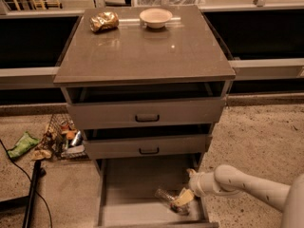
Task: Pick water bottle from bottom drawer and place on counter
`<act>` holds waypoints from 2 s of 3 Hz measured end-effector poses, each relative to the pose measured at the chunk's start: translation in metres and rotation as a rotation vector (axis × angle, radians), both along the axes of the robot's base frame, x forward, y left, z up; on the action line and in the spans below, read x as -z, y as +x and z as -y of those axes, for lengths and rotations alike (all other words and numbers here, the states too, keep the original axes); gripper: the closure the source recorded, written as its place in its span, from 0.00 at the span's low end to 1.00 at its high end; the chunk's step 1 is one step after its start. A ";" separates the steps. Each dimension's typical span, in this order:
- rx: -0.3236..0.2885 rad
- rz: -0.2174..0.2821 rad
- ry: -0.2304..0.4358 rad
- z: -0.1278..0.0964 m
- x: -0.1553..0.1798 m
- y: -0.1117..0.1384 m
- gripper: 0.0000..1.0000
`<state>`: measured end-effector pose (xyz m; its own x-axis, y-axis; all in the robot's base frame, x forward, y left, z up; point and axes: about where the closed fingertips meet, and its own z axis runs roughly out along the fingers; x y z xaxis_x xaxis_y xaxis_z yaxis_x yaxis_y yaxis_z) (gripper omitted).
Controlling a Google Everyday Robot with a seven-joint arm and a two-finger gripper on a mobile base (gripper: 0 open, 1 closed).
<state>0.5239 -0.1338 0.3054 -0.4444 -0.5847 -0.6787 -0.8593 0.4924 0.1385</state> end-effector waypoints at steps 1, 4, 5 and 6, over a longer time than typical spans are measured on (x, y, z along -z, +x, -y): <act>0.019 -0.030 0.013 -0.005 0.047 0.005 0.00; 0.030 -0.131 -0.022 -0.029 0.153 0.017 0.15; 0.027 -0.159 -0.054 -0.034 0.175 0.014 0.39; 0.019 -0.176 -0.084 -0.037 0.186 0.009 0.62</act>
Offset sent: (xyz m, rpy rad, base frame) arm 0.0181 0.0102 -0.1289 0.0222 0.0885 -0.0640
